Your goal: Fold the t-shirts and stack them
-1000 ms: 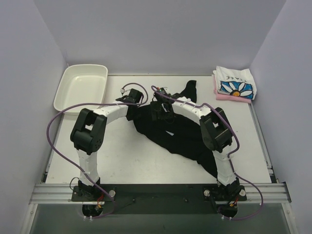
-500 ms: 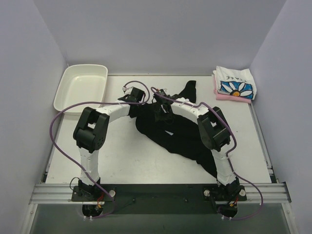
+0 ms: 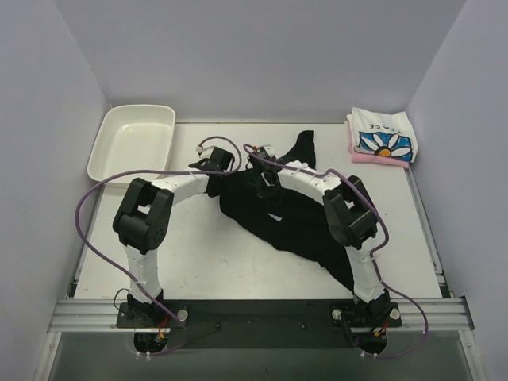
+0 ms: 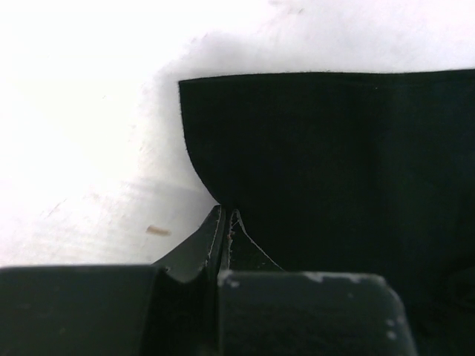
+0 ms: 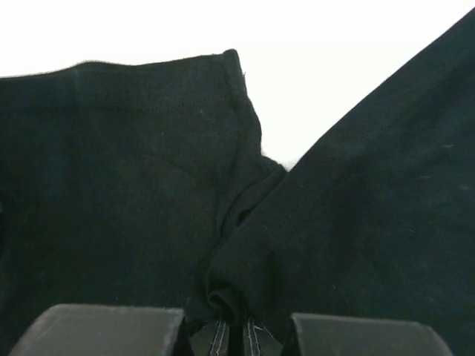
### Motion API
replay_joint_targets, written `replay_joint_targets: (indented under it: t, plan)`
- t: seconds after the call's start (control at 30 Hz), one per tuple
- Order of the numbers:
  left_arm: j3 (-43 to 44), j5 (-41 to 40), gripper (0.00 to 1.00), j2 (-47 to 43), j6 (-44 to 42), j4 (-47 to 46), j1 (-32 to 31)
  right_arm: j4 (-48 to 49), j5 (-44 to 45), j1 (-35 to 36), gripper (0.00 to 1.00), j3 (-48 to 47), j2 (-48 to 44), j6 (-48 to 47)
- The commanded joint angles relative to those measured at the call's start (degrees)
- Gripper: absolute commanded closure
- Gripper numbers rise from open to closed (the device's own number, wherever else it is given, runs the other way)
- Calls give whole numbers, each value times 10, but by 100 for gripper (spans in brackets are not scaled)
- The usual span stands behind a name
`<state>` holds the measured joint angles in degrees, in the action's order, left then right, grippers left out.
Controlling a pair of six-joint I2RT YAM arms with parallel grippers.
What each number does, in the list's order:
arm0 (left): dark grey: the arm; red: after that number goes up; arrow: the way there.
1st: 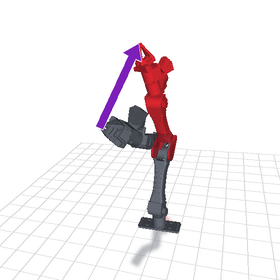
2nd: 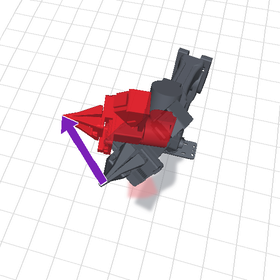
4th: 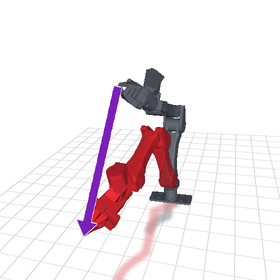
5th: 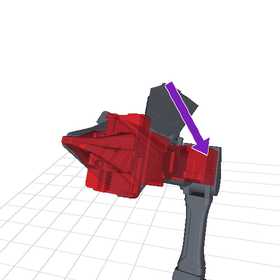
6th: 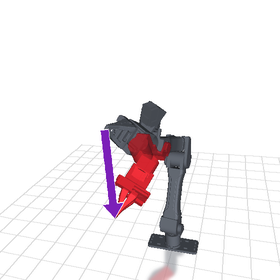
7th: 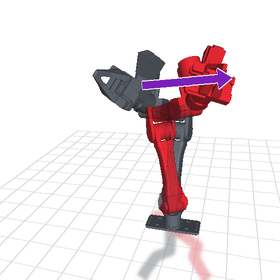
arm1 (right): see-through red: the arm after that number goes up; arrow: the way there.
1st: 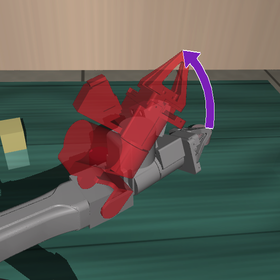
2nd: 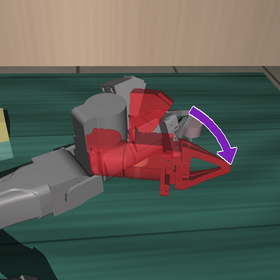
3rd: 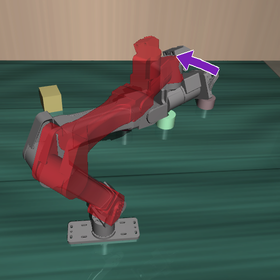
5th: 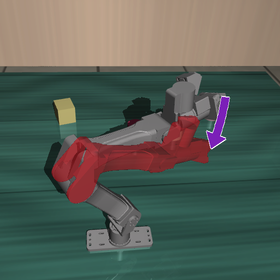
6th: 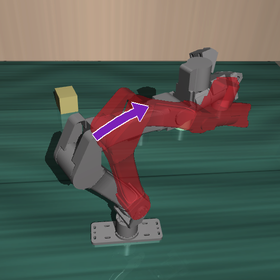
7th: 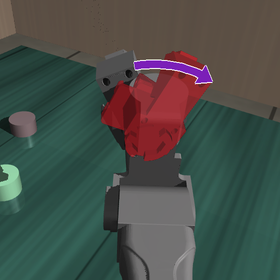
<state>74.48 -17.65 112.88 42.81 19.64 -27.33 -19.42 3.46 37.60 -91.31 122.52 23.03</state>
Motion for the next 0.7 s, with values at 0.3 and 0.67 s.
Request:
replay_joint_targets:
  t: [0.3,0.67]
  plan:
    - [169,-10,100,-248,-73,193,36,-121,151,-29,100,-48,-407,-101]
    - [297,-12,100,-411,-124,278,36,-170,232,-71,100,-48,-605,-91]
